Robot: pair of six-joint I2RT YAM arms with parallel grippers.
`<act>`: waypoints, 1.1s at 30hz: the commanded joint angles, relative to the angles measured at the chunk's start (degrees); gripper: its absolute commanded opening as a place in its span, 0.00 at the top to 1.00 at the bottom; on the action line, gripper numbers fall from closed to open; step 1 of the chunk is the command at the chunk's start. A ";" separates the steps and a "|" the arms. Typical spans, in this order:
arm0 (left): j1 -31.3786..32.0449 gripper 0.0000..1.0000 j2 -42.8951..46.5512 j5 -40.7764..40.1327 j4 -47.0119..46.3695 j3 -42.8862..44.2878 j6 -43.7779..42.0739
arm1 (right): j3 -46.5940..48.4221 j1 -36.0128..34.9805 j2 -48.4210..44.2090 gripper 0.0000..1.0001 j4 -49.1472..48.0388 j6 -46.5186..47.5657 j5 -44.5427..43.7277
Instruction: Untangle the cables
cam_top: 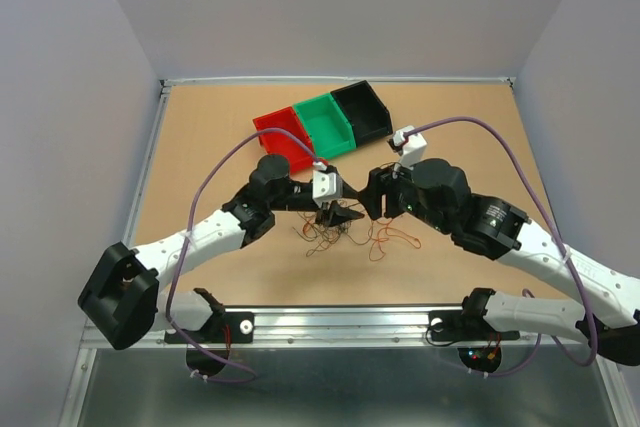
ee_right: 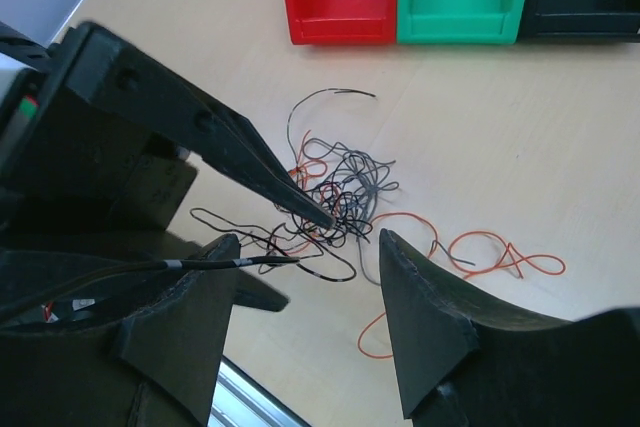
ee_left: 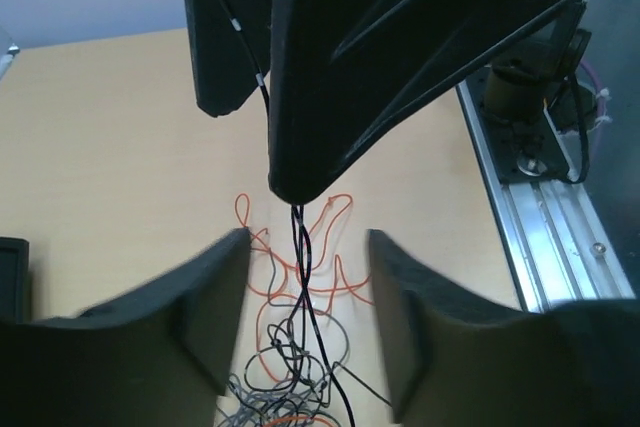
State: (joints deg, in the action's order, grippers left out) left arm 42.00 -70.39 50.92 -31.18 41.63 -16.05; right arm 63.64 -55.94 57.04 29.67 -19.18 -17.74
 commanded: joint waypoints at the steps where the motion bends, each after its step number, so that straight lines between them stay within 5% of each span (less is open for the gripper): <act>1: 1.77 0.55 -2.38 -3.97 -2.48 3.63 -0.65 | 0.26 0.04 0.09 0.37 -3.48 1.16 1.83; 3: 1.86 1.00 -4.31 -7.48 -2.31 5.74 -0.03 | 0.00 0.13 -0.08 0.37 -3.48 1.16 1.92; 6: 0.99 1.00 -4.23 -18.89 -1.61 7.59 2.32 | -0.97 0.04 -1.05 0.33 -3.48 0.46 0.34; 8: -1.55 1.00 -4.31 -27.84 -1.95 8.55 6.19 | -2.81 0.05 -2.10 0.21 -3.30 -0.67 -4.11; 10: -10.15 1.00 -5.89 -27.98 -1.96 9.52 14.26 | -4.31 0.13 -5.87 0.08 -3.30 -3.84 -9.57; 13: -21.46 1.00 -13.96 -24.74 2.43 15.39 20.95 | -5.53 0.04 -17.51 0.06 -4.00 -7.78 -23.61; 17: -26.96 1.00 -20.31 -19.28 4.55 18.14 23.08 | -8.17 0.04 -33.11 0.08 -5.50 -8.33 -28.22; 20: -25.13 1.00 -18.56 -19.97 4.29 17.35 21.77 | -9.49 0.04 -35.85 0.08 -5.59 -6.93 -29.45; 28: -5.21 1.00 -10.73 -26.83 8.32 14.45 5.44 | -8.70 0.04 -19.34 0.03 -5.59 -6.31 -25.94; 29: -3.08 0.96 -10.91 -27.27 9.63 14.88 3.77 | -8.97 0.04 -19.16 0.03 -5.50 -6.48 -26.03; 32: 2.64 0.58 -13.28 -28.76 16.66 18.13 -1.34 | -10.45 0.04 -20.03 0.03 -6.03 -6.05 -25.16; 33: 2.82 0.26 -14.24 -28.68 19.03 19.79 -1.96 | -10.81 0.04 -20.21 0.03 -5.94 -5.78 -24.20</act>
State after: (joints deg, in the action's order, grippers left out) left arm 43.07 -83.15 24.60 -19.51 57.56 -10.55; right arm 53.08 -55.90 41.28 24.95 -25.58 -42.17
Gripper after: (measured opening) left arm 0.415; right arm 0.970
